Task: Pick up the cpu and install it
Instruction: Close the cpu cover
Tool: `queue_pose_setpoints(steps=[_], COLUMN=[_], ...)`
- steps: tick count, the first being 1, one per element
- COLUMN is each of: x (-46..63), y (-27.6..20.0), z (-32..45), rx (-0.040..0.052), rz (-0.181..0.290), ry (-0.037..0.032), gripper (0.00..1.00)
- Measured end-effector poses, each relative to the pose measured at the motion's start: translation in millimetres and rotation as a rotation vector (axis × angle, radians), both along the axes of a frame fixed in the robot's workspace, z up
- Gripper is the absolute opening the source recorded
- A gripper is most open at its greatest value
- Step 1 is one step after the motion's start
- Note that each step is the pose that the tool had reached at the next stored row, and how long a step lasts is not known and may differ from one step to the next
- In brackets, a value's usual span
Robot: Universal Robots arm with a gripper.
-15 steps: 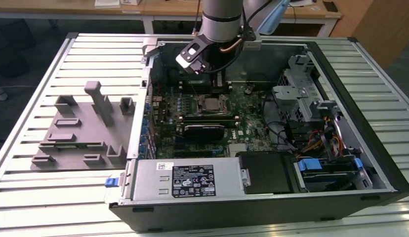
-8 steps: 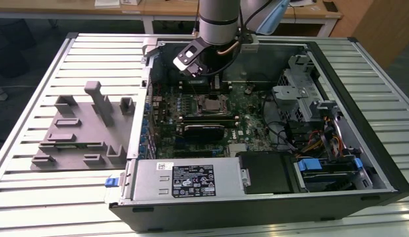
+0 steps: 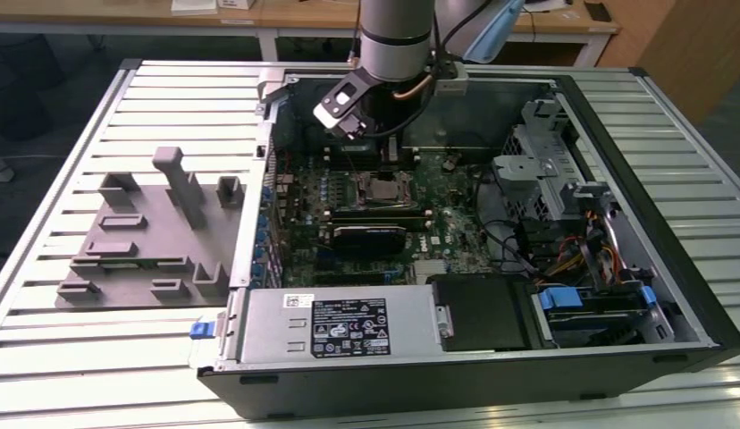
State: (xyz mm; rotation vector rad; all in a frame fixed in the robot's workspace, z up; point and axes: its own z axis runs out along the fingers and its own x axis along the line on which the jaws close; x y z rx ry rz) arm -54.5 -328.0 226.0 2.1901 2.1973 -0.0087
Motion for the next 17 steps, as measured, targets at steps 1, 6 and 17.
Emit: queue_pose_setpoints(steps=[1, 6, 17], x=[0.0, 0.0, 0.0], y=[0.0, 0.0, 0.0], z=[0.0, -0.1, -0.2], rx=[0.0001, 0.0000, 0.0000], rz=[0.015, 0.106, 0.305], ry=[0.0000, 0.0000, 0.0000], gripper=[0.11, 0.11, 0.11])
